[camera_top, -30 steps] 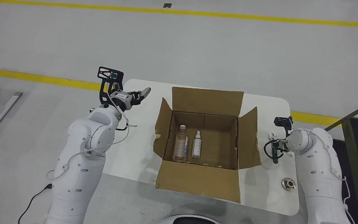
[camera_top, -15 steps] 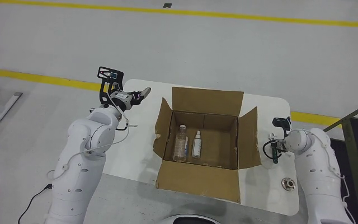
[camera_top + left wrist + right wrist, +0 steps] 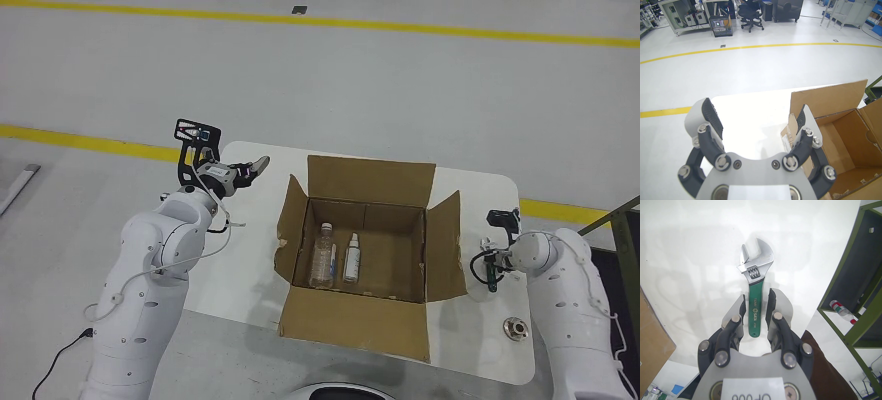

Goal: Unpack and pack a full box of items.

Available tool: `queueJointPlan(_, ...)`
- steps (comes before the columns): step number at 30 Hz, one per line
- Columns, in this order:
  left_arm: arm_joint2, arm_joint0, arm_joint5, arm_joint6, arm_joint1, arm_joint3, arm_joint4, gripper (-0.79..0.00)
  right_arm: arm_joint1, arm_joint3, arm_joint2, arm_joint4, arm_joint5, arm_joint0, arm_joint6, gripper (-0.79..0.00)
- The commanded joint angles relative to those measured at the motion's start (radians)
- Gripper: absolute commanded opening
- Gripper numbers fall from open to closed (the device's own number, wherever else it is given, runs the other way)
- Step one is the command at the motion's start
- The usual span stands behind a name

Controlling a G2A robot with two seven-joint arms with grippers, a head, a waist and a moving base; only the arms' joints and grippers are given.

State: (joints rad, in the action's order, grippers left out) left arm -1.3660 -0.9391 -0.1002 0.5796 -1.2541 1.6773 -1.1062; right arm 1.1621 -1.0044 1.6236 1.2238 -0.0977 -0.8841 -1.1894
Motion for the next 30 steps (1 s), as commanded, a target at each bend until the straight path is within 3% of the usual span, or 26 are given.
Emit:
queueJointPlan(1,0.0,0.0,0.0,0.0,0.0,0.0,0.0,0.0,-0.002,-0.003,-0.001,-0.003,0.001,-0.003,0.001,-0.502)
queueJointPlan(8,0.0,0.0,0.0,0.0,0.0,0.0,0.0,0.0,-0.006,0.0,-0.012,-0.015,0.008,-0.006,0.002,-0.579)
queueJointPlan(23,0.0,0.0,0.0,0.0,0.0,0.0,0.0,0.0,-0.013,0.022,-0.038,-0.035,0.018,0.001,0.013,-0.563)
queueJointPlan(28,0.0,0.0,0.0,0.0,0.0,0.0,0.0,0.0,-0.016,0.025,-0.046,-0.04,0.022,0.001,0.015,-0.613)
queueJointPlan(30,0.0,0.0,0.0,0.0,0.0,0.0,0.0,0.0,-0.017,0.028,-0.048,-0.043,0.022,0.001,0.017,-0.68)
